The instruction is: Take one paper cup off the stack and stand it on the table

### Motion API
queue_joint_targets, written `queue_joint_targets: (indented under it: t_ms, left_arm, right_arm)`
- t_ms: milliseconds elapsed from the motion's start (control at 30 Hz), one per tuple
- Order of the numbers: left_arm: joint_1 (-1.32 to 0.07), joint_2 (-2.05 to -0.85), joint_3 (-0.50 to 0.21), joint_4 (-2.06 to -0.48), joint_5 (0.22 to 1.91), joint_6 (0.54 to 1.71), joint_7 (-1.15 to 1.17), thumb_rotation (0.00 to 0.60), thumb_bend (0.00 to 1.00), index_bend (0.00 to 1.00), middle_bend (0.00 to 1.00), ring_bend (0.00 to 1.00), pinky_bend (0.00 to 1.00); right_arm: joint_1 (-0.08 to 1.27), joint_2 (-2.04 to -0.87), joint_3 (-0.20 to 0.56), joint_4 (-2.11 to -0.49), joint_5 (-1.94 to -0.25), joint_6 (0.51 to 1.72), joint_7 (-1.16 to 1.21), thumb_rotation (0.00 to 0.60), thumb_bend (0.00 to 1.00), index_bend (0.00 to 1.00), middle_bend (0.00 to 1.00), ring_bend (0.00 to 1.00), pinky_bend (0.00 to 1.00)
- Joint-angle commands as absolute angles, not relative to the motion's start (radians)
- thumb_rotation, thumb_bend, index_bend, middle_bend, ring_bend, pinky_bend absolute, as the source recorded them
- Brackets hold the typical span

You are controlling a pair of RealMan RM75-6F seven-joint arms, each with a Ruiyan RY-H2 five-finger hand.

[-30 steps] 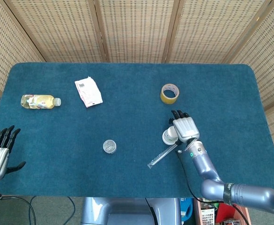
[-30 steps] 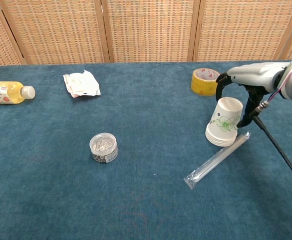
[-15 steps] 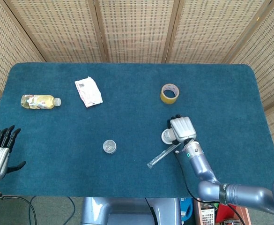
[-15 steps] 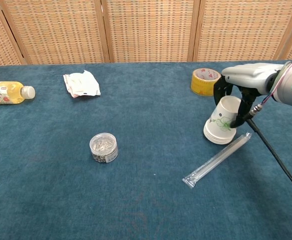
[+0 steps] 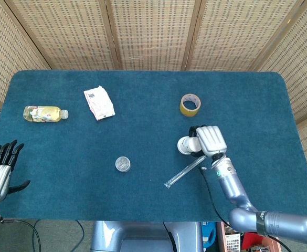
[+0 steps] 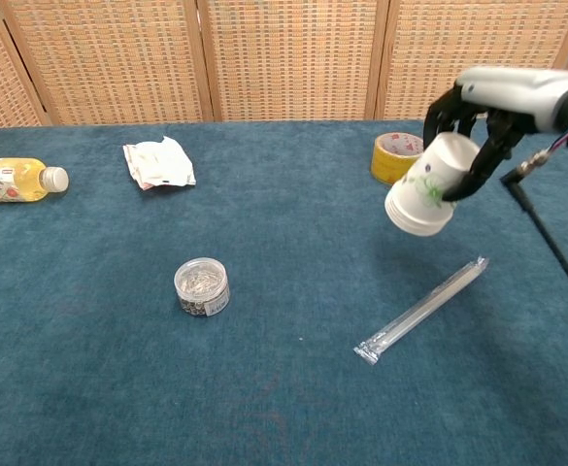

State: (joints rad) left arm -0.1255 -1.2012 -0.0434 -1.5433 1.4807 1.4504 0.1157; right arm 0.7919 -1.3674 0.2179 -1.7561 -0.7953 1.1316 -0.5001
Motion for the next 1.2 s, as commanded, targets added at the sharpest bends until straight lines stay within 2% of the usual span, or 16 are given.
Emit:
queue_joint_targets:
  t_ms: [33, 400, 633, 1200]
  left_arm:
    - [-0.127, -1.204, -0.043, -1.541, 1.483, 1.449, 0.116, 0.6, 0.13, 0.0, 0.0, 0.0, 0.0]
    - [-0.131, -1.221, -0.046, -1.522, 1.479, 1.446, 0.108, 0.6, 0.13, 0.0, 0.0, 0.0, 0.0]
    - [-0.136, -1.228, -0.047, -1.51, 1.474, 1.436, 0.091, 0.6, 0.13, 0.0, 0.0, 0.0, 0.0]
    - [-0.154, -1.256, -0.061, -1.492, 1.454, 1.407, 0.028, 0.6, 0.13, 0.0, 0.0, 0.0, 0.0]
  right_arm:
    - [0.74, -1.286, 0.267, -1.847, -0.852, 1.143, -0.373, 0.6, 0.25, 0.75, 0.59, 0.46, 0.71]
    - [0.681, -1.209, 0.362, -1.985, -0.872, 1.115, -0.112, 0.6, 0.25, 0.75, 0.59, 0.46, 0.71]
    - [0.688, -1.176, 0.437, -2.052, -0.829, 1.036, 0.043, 0.6, 0.25, 0.75, 0.6, 0.46, 0.71]
    - [0.763, -1.136, 0.48, -2.111, -0.755, 1.06, -0.02, 0.6, 0.25, 0.75, 0.6, 0.46, 0.71]
